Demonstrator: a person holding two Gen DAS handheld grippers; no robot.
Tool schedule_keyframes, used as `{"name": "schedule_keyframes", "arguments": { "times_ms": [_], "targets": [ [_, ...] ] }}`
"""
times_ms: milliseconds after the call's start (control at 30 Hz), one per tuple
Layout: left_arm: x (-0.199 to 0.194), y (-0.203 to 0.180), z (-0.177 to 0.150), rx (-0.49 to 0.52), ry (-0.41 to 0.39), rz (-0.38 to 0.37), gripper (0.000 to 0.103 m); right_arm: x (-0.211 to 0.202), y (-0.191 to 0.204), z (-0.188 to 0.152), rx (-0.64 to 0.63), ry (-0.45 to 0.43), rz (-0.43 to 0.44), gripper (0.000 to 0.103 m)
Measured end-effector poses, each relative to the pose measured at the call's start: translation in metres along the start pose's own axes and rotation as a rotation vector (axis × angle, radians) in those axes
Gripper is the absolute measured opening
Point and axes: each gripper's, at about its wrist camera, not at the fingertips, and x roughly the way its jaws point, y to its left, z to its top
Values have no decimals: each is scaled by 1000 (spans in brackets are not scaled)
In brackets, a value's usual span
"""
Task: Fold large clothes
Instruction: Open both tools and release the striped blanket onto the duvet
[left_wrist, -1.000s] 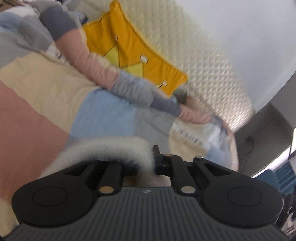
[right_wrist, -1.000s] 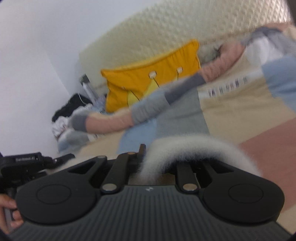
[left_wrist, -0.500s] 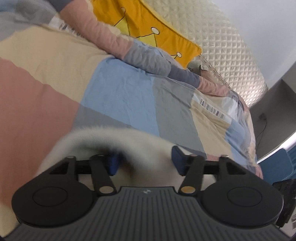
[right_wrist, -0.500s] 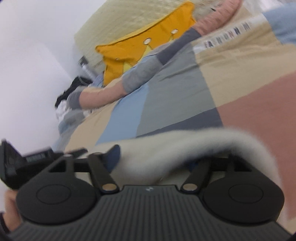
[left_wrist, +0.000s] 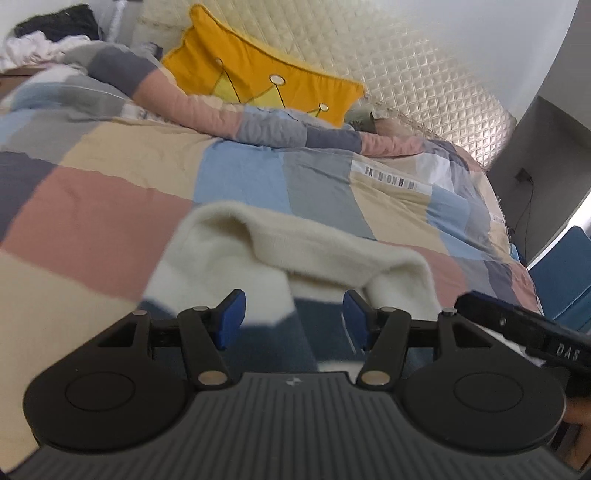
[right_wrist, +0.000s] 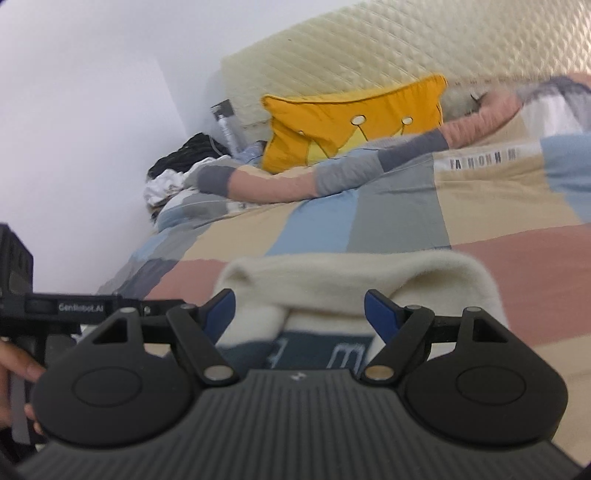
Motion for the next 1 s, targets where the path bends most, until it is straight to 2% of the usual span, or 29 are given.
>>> {"name": "schedule_keyframes", "arguments": {
  "times_ms": [167, 367, 467, 600, 767, 900, 1000],
  "targets": [
    [-76, -12, -25, 1, -7, 27, 64, -54, 34, -15, -18, -11, -34, 79],
    [-142, -6, -65, -22, 54, 55, 64, -106, 62, -39, -2, -18, -97, 79],
    [-166, -3, -84, 3, 64, 166, 64, -126, 74, -61, -36, -17, -98, 79],
    [-185, 9, -107, -45, 94, 178, 64, -139, 76, -85, -19, 20, -109, 79],
    [-193, 31, -125, -82, 143, 240, 64, -151, 66, -118, 30, 45, -118, 79],
    [-195, 52, -135, -91, 172, 339, 64, -149, 69, -146, -39, 96, -157, 79],
    [-195, 70, -142, -111, 210, 386, 64, -142, 79, -159, -109, 138, -125, 79]
  ]
}}
